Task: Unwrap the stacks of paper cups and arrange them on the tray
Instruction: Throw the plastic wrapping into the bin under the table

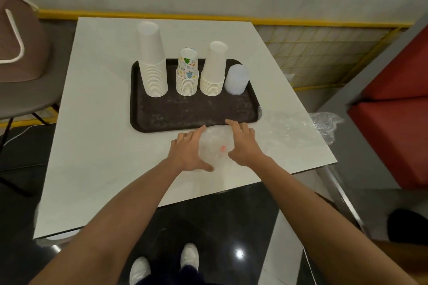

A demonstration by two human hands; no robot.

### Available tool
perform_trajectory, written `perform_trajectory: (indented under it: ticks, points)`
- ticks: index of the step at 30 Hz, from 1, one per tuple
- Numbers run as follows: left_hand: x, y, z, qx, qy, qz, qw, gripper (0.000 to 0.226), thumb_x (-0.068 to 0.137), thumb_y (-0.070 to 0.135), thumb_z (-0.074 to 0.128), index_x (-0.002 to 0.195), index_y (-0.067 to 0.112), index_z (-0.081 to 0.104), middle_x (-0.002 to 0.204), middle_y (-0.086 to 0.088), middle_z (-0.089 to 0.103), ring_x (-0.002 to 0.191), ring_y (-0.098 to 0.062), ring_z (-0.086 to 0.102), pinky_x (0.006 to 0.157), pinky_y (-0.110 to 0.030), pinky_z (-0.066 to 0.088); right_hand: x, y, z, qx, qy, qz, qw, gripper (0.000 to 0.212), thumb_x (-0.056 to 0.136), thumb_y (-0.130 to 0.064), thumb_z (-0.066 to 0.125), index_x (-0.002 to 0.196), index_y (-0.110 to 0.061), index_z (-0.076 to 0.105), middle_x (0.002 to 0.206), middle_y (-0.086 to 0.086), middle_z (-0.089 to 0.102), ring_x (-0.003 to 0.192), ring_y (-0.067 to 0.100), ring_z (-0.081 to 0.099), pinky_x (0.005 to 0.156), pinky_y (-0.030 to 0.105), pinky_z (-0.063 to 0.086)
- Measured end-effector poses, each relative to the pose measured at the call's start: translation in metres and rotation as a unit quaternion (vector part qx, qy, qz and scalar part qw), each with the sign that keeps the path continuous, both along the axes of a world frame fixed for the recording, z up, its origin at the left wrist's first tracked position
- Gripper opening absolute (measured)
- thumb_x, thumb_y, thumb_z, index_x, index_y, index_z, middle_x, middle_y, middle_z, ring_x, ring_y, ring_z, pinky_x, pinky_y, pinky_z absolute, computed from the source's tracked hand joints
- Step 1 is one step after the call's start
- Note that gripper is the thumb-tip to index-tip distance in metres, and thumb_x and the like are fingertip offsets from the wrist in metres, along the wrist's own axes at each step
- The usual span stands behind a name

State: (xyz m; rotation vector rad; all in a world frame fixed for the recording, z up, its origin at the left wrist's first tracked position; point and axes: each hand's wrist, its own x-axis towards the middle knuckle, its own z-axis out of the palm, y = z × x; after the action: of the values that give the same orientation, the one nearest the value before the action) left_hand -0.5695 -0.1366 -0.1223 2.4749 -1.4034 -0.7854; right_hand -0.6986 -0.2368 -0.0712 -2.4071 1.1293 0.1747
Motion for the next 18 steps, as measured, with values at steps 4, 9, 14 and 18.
perform_trajectory:
  ticks: [4,9,14,18]
  points:
    - [-0.006,-0.005,-0.006,-0.004,-0.016,0.004,1.000,0.099,0.068,0.057,0.076,0.145,0.025,0.022,0.143,0.000,0.040,0.129,-0.027,0.034,0.103,-0.041,0.031,0.002,-0.003,-0.005,-0.006,-0.041,-0.017,0.999,0.062,0.084,-0.002,0.064,0.137,-0.017,0.037,0.135,0.010,0.039,0.123,0.027,0.038,0.100,0.032,0.040]
    - [-0.006,-0.007,-0.009,-0.019,0.002,0.019,1.000,0.052,0.091,0.036,0.058,0.136,0.021,0.037,0.129,-0.005,0.054,0.123,-0.025,0.040,0.098,-0.038,0.031,0.004,-0.008,-0.009,-0.035,-0.074,-0.031,0.996,0.032,0.091,-0.006,0.055,0.123,-0.013,0.051,0.121,0.010,0.052,0.112,0.024,0.048,0.091,0.029,0.042]
    - [0.003,-0.004,0.000,-0.096,0.069,0.056,0.991,0.025,0.094,0.023,0.050,0.114,0.008,0.052,0.109,-0.014,0.061,0.108,-0.031,0.051,0.087,-0.037,0.038,0.008,-0.011,-0.003,-0.043,-0.113,-0.035,0.992,0.027,0.092,-0.012,0.057,0.119,-0.012,0.055,0.112,0.009,0.057,0.103,0.024,0.054,0.090,0.035,0.048]
    - [0.012,0.001,0.011,-0.189,0.150,0.117,0.963,0.006,0.088,0.008,0.054,0.088,0.003,0.056,0.095,-0.013,0.050,0.089,-0.025,0.050,0.073,-0.026,0.033,0.008,-0.013,0.001,-0.055,-0.125,-0.038,0.990,0.025,0.091,-0.016,0.059,0.116,-0.014,0.058,0.097,0.002,0.054,0.098,0.024,0.053,0.087,0.040,0.046]
